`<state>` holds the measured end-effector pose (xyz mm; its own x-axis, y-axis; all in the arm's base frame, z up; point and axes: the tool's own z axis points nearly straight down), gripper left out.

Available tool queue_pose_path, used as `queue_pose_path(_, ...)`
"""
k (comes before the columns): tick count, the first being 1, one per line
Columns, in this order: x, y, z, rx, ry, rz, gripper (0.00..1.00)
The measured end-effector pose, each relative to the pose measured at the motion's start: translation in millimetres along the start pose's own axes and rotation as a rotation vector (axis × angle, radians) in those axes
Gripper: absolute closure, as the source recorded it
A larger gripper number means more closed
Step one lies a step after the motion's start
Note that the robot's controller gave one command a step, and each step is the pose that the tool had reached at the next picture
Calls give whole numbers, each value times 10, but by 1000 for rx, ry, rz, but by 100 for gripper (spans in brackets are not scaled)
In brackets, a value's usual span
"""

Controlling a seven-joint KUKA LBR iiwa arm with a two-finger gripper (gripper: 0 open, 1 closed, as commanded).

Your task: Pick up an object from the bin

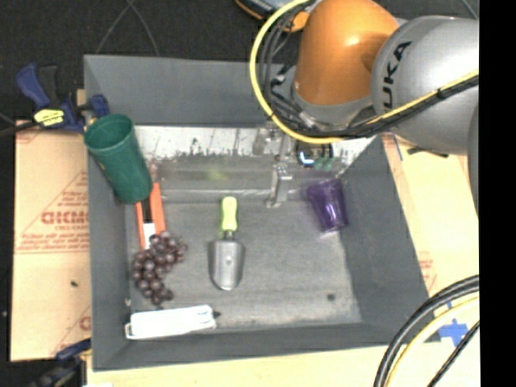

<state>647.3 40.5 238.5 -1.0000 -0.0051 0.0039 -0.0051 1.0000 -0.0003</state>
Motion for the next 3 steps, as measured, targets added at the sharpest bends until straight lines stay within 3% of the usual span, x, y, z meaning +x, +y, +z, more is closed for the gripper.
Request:
queue_pose_path(1,-12,-1,-57,-1,-9,1,0)
queue_pose_path(2,29,202,1029,2,-11,-392,0)
queue_pose_path(3,84,414,759,5,-21,-568,0)
